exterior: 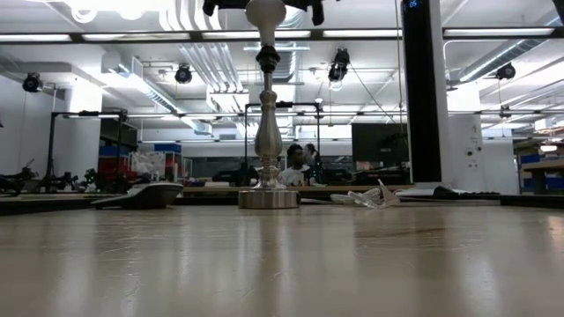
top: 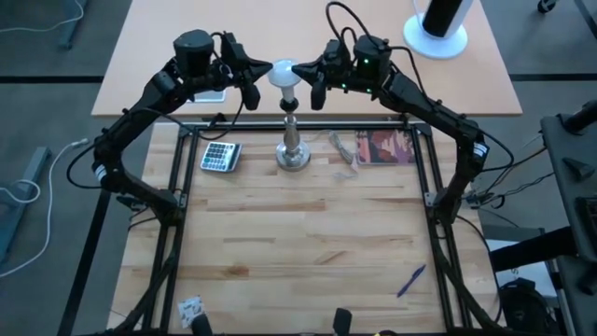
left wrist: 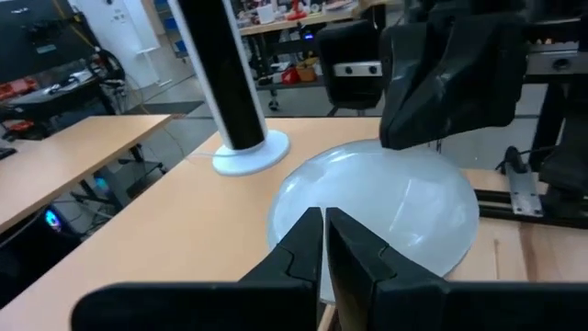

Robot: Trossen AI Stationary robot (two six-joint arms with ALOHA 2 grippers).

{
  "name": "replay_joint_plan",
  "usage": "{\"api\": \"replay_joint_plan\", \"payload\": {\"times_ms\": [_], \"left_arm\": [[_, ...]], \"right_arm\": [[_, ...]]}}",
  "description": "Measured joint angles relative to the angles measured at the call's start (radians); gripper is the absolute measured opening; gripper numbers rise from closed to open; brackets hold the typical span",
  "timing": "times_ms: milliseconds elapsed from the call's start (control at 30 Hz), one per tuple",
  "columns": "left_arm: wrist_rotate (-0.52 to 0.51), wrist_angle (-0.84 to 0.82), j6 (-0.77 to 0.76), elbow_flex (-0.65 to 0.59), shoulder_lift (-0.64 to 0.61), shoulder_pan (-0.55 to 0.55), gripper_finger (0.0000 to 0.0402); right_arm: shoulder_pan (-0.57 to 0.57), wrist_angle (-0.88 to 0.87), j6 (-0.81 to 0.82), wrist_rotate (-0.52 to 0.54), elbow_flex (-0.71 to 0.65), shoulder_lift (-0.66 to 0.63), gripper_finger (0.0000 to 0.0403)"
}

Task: Screw lightbulb
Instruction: Insert the lightbulb into the table lamp

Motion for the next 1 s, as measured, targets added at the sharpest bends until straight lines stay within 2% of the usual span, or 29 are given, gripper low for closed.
{"api": "replay_joint_plan", "payload": {"times_ms": [300, 567, 1000], "left_arm": [[0.032, -0.031, -0.013, -0.002, -0.065, -0.006, 0.0001], [0.049, -0.036, -0.031, -0.042, -0.046, -0.016, 0.0010], [0.030, -0.013, -0.032, -0.042, -0.033, -0.016, 0.0011]], "right_arm": [[0.001, -0.022, 0.001, -0.001, 0.002, -0.003, 0.0000], [0.001, -0.045, 0.003, -0.003, 0.003, -0.003, 0.0000], [0.006, -0.067, 0.023, -0.029, 0.003, -0.005, 0.0000]]}}
